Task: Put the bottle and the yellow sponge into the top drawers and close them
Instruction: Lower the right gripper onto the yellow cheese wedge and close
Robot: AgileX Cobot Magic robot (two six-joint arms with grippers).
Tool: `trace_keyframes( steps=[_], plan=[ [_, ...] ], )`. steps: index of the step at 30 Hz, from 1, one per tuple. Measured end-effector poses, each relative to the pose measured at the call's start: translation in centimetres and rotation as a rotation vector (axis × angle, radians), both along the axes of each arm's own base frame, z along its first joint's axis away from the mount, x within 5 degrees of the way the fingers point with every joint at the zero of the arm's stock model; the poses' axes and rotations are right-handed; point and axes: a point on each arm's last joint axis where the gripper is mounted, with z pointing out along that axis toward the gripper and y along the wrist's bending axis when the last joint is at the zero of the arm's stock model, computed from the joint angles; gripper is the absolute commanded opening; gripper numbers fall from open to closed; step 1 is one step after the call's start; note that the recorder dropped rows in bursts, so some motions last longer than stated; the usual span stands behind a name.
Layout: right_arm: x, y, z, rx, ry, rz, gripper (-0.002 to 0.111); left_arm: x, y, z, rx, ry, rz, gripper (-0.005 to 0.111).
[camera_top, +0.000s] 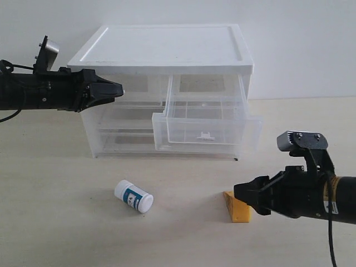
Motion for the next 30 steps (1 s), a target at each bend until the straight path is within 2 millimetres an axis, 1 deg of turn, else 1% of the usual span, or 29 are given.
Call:
trace_keyframes(
  steps=[6,11,14,16,20,24,25,26,29,30],
  plan=[
    [0.2,-0.1,-1.1,-0.008,0.021,-0.016,0.057,0.0,0.0,0.0,0.002,0.000,0.002,0.041],
    [0.2,0.1,-1.7,-0.009,0.034,-0.010,0.057,0.0,0.0,0.0,0.003,0.000,0.004,0.041],
    [0.3,0.9,-1.9,-0.013,0.030,0.008,0.057,0.0,0.0,0.0,0.003,0.000,0.004,0.041],
    [0.4,1.9,-1.9,-0.022,0.017,0.026,0.057,0.0,0.0,0.0,0.003,0.000,0.004,0.041],
    [1.1,3.5,-2.1,-0.082,0.011,0.042,0.057,0.0,0.0,0.0,0.003,0.000,0.004,0.041],
    [1.6,4.0,-2.5,-0.125,0.031,0.021,0.056,0.0,0.0,0.0,0.003,0.000,0.004,0.041],
    [1.7,4.0,-2.5,-0.127,0.034,0.012,0.053,0.0,0.0,0.0,0.003,0.000,0.004,0.041],
    [1.8,4.0,-2.6,-0.131,0.033,0.007,0.047,0.0,0.0,0.0,0.003,0.000,0.004,0.041],
    [2.0,3.8,-2.6,-0.153,0.029,-0.012,0.025,0.0,0.0,0.0,0.003,0.000,0.004,0.041],
    [2.0,3.8,-2.6,-0.155,0.027,-0.015,0.015,0.0,0.0,0.0,0.003,0.000,0.004,0.041]
  ],
)
